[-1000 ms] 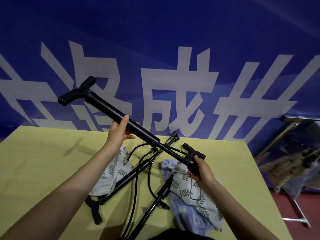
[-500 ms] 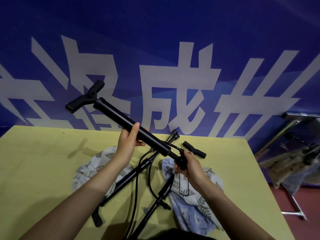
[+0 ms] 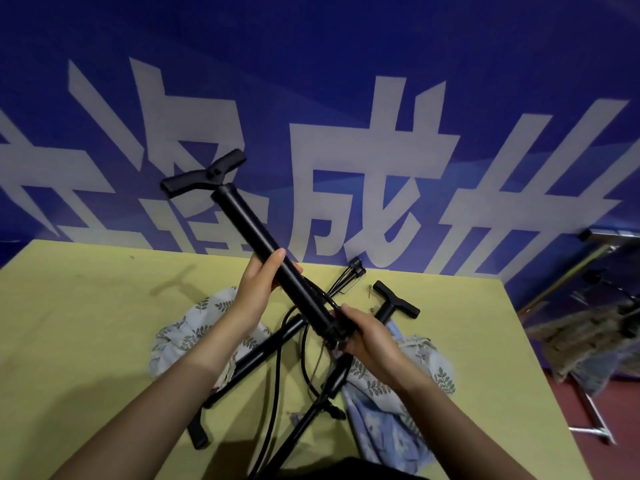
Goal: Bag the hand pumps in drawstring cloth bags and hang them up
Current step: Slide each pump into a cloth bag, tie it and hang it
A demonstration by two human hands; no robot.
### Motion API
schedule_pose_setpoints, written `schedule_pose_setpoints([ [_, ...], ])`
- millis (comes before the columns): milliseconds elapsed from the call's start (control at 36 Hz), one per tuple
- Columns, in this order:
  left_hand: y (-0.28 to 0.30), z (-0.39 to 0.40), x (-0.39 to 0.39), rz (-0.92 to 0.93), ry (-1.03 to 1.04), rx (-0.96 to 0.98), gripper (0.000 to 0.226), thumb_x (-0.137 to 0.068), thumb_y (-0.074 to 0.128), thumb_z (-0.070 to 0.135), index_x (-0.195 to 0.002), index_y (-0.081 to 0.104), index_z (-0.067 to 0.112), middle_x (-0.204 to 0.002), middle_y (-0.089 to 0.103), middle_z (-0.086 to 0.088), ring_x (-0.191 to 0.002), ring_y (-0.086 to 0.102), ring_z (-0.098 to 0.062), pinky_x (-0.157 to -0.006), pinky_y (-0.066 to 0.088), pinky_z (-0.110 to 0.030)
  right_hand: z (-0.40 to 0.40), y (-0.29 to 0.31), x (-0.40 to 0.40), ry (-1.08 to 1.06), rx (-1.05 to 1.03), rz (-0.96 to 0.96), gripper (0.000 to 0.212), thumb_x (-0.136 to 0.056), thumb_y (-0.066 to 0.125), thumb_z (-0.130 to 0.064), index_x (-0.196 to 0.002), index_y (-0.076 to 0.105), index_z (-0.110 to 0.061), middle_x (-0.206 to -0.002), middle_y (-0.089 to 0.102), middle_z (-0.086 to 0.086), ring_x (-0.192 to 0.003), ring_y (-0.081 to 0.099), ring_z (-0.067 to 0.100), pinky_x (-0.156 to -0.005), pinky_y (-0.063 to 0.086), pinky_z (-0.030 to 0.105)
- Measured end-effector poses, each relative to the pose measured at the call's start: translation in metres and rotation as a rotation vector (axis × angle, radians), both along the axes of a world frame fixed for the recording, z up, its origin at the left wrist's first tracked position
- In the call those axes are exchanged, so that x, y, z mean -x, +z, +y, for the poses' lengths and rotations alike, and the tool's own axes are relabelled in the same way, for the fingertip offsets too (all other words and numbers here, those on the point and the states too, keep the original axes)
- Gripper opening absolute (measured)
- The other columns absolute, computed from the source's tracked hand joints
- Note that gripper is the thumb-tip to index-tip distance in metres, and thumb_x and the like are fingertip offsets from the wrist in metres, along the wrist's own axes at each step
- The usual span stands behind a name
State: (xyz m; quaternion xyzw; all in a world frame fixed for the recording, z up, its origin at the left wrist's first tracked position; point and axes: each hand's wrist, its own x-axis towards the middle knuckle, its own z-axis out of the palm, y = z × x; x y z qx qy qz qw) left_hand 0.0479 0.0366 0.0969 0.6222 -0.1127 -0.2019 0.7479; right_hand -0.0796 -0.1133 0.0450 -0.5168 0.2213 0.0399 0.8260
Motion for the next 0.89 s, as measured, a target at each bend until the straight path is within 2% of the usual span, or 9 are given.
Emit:
schedule_pose_setpoints([
  [111,0.003,-0.002,-0.004,-0.026,0.000,-0.026,0.006,-0.098,0.050,0.019,-0.094,0.053,0.015,-0.076,0.061,-0.002,-0.073,0.061,-0.017,-0.079,0.050,-0.036,0.012,0.020,-0.019,0.285,0.205,0.000,0.019,-0.097,0.054,-0.021,-0.093,0.068,-0.009,-0.085,0.069,0.006,-0.077,0.066,0.018,-0.067,0.050,0.022],
  [194,0.005,-0.003,-0.006,-0.019,0.061,-0.022,0.007,-0.096,0.054,0.016,-0.100,0.054,0.011,-0.073,0.058,0.000,-0.069,0.058,-0.016,-0.069,0.052,-0.029,0.025,0.027,-0.036,0.283,0.316,-0.012,0.016,-0.096,0.054,-0.014,-0.087,0.068,-0.017,-0.091,0.067,0.005,-0.088,0.062,0.018,-0.080,0.046,0.028],
  [250,0.007,-0.002,-0.008,-0.016,0.086,-0.006,0.013,-0.095,0.055,0.014,-0.107,0.054,0.008,-0.073,0.058,-0.001,-0.067,0.058,-0.016,-0.068,0.052,-0.028,0.034,0.023,-0.045,0.230,0.218,-0.006,0.016,-0.093,0.055,-0.009,-0.085,0.067,-0.016,-0.081,0.065,0.002,-0.078,0.060,0.016,-0.076,0.045,0.029],
  [361,0.008,0.002,-0.006,-0.006,0.087,0.033,0.008,-0.096,0.053,0.011,-0.104,0.055,0.010,-0.071,0.057,-0.003,-0.062,0.055,-0.017,-0.062,0.049,-0.028,0.042,0.013,-0.059,0.038,-0.191,0.009,0.013,-0.084,0.055,-0.003,-0.096,0.059,-0.005,-0.066,0.051,0.000,-0.060,0.047,0.013,-0.054,0.043,0.022],
  [444,0.010,0.007,-0.003,0.035,0.054,0.054,0.009,-0.096,0.053,0.012,-0.103,0.052,0.008,-0.069,0.056,-0.004,-0.059,0.053,-0.018,-0.058,0.046,-0.028,0.045,0.021,-0.065,0.026,-0.388,-0.045,0.002,-0.089,0.052,-0.009,-0.089,0.051,-0.008,-0.068,0.049,0.000,-0.057,0.044,0.011,-0.056,0.043,0.022],
  [472,0.009,0.009,-0.002,0.046,0.041,0.046,0.009,-0.095,0.054,0.013,-0.102,0.053,0.007,-0.069,0.056,-0.004,-0.059,0.051,-0.018,-0.057,0.045,-0.028,0.044,0.026,-0.068,0.016,-0.429,-0.058,0.006,-0.093,0.048,-0.010,-0.087,0.049,-0.008,-0.068,0.050,0.000,-0.057,0.044,0.011,-0.057,0.043,0.022],
  [667,0.001,0.024,-0.003,0.048,0.053,-0.045,0.012,-0.095,0.053,0.008,-0.106,0.056,0.003,-0.067,0.056,-0.006,-0.055,0.049,-0.019,-0.054,0.042,-0.027,0.014,0.069,-0.096,-0.166,-0.502,-0.183,0.017,-0.099,0.039,-0.012,-0.084,0.047,-0.012,-0.066,0.047,-0.001,-0.049,0.042,0.008,-0.049,0.042,0.019],
  [806,-0.005,0.035,0.000,0.047,-0.030,-0.121,0.012,-0.094,0.054,0.008,-0.105,0.058,0.007,-0.068,0.056,-0.004,-0.058,0.050,-0.018,-0.058,0.043,-0.029,-0.016,0.106,-0.100,-0.309,-0.420,-0.335,0.021,-0.103,0.033,-0.018,-0.087,0.045,-0.011,-0.069,0.041,-0.001,-0.047,0.036,0.007,-0.045,0.037,0.017],
  [889,-0.011,0.038,0.004,0.064,-0.117,-0.175,0.015,-0.096,0.052,0.014,-0.107,0.059,0.006,-0.068,0.058,-0.003,-0.060,0.051,-0.019,-0.059,0.042,-0.029,-0.033,0.120,-0.100,-0.316,-0.350,-0.398,0.029,-0.105,0.029,-0.021,-0.083,0.045,-0.012,-0.061,0.042,-0.002,-0.043,0.034,0.007,-0.042,0.034,0.018],
])
